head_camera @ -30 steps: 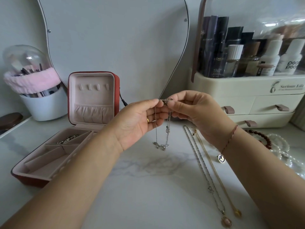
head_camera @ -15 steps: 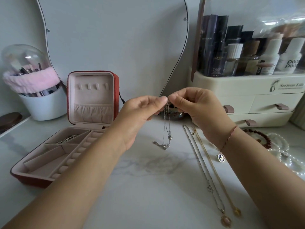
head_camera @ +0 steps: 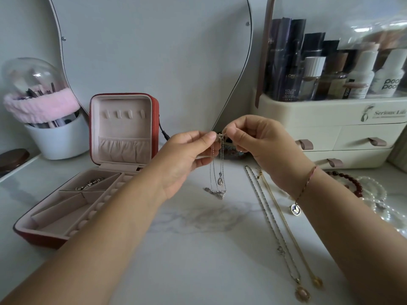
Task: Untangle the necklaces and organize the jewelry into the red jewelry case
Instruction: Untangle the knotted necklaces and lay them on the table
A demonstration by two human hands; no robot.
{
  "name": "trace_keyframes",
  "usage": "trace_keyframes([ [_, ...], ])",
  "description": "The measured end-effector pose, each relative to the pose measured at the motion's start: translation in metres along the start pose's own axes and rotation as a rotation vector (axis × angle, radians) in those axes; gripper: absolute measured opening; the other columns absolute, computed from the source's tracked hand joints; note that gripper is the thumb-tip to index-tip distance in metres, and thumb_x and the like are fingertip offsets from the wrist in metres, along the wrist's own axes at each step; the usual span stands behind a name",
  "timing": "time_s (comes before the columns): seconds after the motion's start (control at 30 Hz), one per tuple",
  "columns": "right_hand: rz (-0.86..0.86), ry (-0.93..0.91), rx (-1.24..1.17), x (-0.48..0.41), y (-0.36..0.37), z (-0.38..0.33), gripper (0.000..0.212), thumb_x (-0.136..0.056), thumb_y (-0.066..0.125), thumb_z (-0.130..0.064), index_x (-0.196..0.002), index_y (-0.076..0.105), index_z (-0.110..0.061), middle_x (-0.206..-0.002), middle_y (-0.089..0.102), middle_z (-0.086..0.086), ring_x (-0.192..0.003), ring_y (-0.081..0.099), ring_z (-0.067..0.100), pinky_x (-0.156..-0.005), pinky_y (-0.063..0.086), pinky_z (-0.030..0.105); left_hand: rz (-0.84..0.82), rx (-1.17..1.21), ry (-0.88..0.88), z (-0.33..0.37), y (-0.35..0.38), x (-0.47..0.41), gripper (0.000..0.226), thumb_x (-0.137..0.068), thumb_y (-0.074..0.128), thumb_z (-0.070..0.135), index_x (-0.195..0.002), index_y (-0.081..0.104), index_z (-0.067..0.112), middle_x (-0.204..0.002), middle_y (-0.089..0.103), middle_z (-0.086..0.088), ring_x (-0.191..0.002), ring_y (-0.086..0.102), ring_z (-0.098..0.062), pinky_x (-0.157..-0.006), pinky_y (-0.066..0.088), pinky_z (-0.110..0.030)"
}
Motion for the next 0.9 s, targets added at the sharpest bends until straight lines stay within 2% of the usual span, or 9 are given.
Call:
trace_keyframes([
  [0.17, 0.019, -0.058, -0.039, 0.001, 0.001, -0.002, 0.010, -0.092, 0.057, -0.010, -0.089, 0.062, -0.001, -0.069, 0.055, 0.002, -0.064, 0.048, 0.009, -0.062, 0.043, 0.019, -0.174, 0.192, -0.210, -0.001, 0.004, 0.003, 0.013, -0.079, 0.056, 0.029, -0.075, 0.055, 0.017, -0.073, 0.063, 0.001, -0.067, 0.061, -0.011, -0.070, 0.051, -0.026],
  [0.27, 0.059, -0.084, -0.061, -0.001, -0.001, -0.002, 0.007, -0.091, 0.058, -0.010, -0.085, 0.061, -0.008, -0.072, 0.057, 0.000, -0.067, 0.051, 0.008, -0.067, 0.046, 0.018, -0.190, 0.182, -0.224, -0.001, 0.003, 0.002, 0.021, -0.090, 0.050, 0.028, -0.072, 0.052, 0.019, -0.068, 0.059, 0.003, -0.062, 0.055, -0.010, -0.065, 0.048, -0.024],
  [0.33, 0.077, -0.088, -0.059, -0.002, -0.003, -0.001, 0.008, -0.090, 0.060, -0.012, -0.083, 0.062, -0.011, -0.075, 0.059, 0.000, -0.069, 0.052, 0.008, -0.070, 0.047, 0.019, -0.122, 0.035, -0.158, -0.003, 0.001, 0.000, 0.025, -0.096, 0.048, 0.023, -0.073, 0.056, 0.019, -0.068, 0.060, 0.004, -0.065, 0.054, -0.009, -0.068, 0.044, -0.024],
  [0.4, 0.084, -0.067, -0.061, -0.002, -0.003, -0.001, 0.009, -0.088, 0.063, -0.015, -0.080, 0.065, -0.012, -0.075, 0.060, 0.000, -0.069, 0.052, 0.008, -0.070, 0.046, 0.020, -0.033, -0.111, -0.064, -0.003, -0.001, 0.000, 0.017, -0.094, 0.055, 0.019, -0.079, 0.063, 0.021, -0.075, 0.064, 0.007, -0.075, 0.057, -0.008, -0.075, 0.042, -0.025],
  [0.47, 0.095, -0.044, -0.048, -0.002, -0.003, 0.000, 0.012, -0.087, 0.065, -0.018, -0.078, 0.066, -0.011, -0.074, 0.059, 0.002, -0.067, 0.049, 0.007, -0.068, 0.044, 0.020, 0.016, -0.126, 0.001, -0.002, -0.001, 0.001, 0.011, -0.091, 0.060, 0.017, -0.084, 0.067, 0.022, -0.081, 0.067, 0.008, -0.084, 0.058, -0.007, -0.079, 0.042, -0.024],
  [0.53, 0.102, -0.031, -0.032, -0.001, -0.003, 0.000, 0.017, -0.085, 0.067, -0.021, -0.074, 0.064, -0.008, -0.071, 0.057, 0.002, -0.064, 0.046, 0.007, -0.064, 0.041, 0.019, 0.019, -0.070, 0.048, 0.003, 0.000, 0.002, 0.006, -0.086, 0.063, 0.021, -0.085, 0.069, 0.021, -0.078, 0.068, 0.011, -0.082, 0.060, -0.006, -0.079, 0.043, -0.022],
  [0.7, 0.092, -0.013, -0.053, 0.000, -0.003, -0.004, 0.019, -0.084, 0.068, -0.019, -0.068, 0.061, -0.011, -0.056, 0.053, -0.010, -0.054, 0.044, 0.001, -0.056, 0.038, 0.012, 0.019, -0.133, 0.217, 0.011, 0.003, 0.007, 0.024, -0.062, 0.071, 0.041, -0.074, 0.070, 0.020, -0.067, 0.065, 0.009, -0.067, 0.057, -0.004, -0.070, 0.044, -0.017],
  [0.83, 0.068, 0.000, -0.102, 0.002, 0.000, -0.005, 0.020, -0.085, 0.067, -0.015, -0.067, 0.059, -0.010, -0.048, 0.053, -0.014, -0.050, 0.044, -0.002, -0.054, 0.038, 0.010, -0.004, -0.204, 0.250, 0.008, 0.006, 0.007, 0.018, -0.069, 0.075, 0.028, -0.083, 0.071, 0.017, -0.079, 0.071, 0.002, -0.073, 0.062, -0.002, -0.071, 0.046, -0.011],
  [0.9, 0.067, 0.001, -0.097, 0.002, 0.000, -0.005, 0.021, -0.085, 0.067, -0.016, -0.066, 0.058, -0.010, -0.047, 0.052, -0.014, -0.049, 0.043, -0.002, -0.054, 0.037, 0.010, -0.003, -0.207, 0.228, 0.006, 0.005, 0.005, 0.010, -0.076, 0.075, 0.021, -0.085, 0.072, 0.018, -0.077, 0.070, 0.006, -0.074, 0.061, -0.001, -0.071, 0.045, -0.011],
])
Point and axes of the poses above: each hand's wrist, its own x-axis away from the middle knuckle, its own y-axis out of the palm, z = x × y, the point moved 3 cm from there along -x, towards the middle knuckle
